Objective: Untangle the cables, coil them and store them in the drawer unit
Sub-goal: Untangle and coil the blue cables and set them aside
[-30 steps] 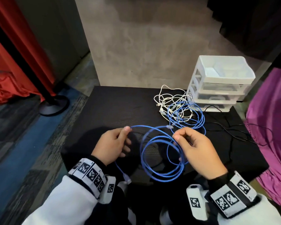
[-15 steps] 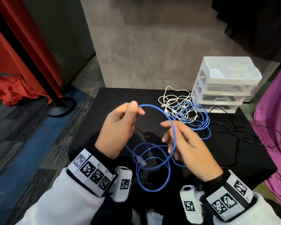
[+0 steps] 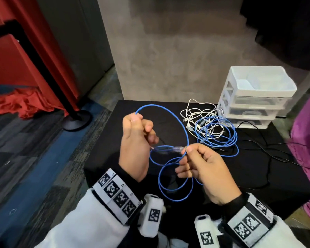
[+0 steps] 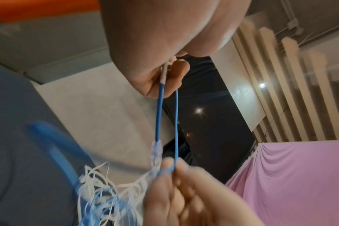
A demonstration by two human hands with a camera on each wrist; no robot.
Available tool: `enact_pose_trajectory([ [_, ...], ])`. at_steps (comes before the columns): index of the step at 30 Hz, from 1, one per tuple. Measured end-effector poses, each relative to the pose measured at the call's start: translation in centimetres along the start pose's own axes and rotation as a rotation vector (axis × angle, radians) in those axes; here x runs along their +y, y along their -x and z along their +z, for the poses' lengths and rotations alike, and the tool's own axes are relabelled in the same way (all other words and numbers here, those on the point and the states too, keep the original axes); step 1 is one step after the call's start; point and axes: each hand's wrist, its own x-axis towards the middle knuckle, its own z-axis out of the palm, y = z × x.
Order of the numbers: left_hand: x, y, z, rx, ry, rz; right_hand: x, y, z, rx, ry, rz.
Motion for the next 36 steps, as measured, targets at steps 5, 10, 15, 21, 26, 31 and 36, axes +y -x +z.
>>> enact_pose_trajectory([
  [5,-2.8,1.3,0.3,0.046,-0.013,-0.125,-0.2,-0.7,0.8,0.122,-0.127,-0.015],
  [10,-5.0,2.4,0.3,0.056,-0.167,-0.268,-0.8,-2.0,0.3,0.224,-0.246,-0.116],
  [15,-5.2,3.5,-0.1,-0.04,-0.037,-0.544,-0.6,-2.2,0.1,0.234,-0.309,-0.096],
  [21,-4.4,1.9,-1.3,0.115,0.305,-0.65,-0.5,-2.2,-0.5,0.241,-0.089,-0.174],
  [26,-2.9,2.1,-1.1,0.061,0.39,-0.639,0.0,-1.5,0.0,0.076,-0.028,-0.092],
  [31,-3.6,4.5,-0.5,-0.171,0.045,-0.519,0.8,-1.7,0.2,0.211,0.127,-0.202],
  [36,-3.5,4.2,-0.8,-0.176,-0.106,-0.378,0.6,-1.2,-0.8,0.159,0.207,-0.173],
])
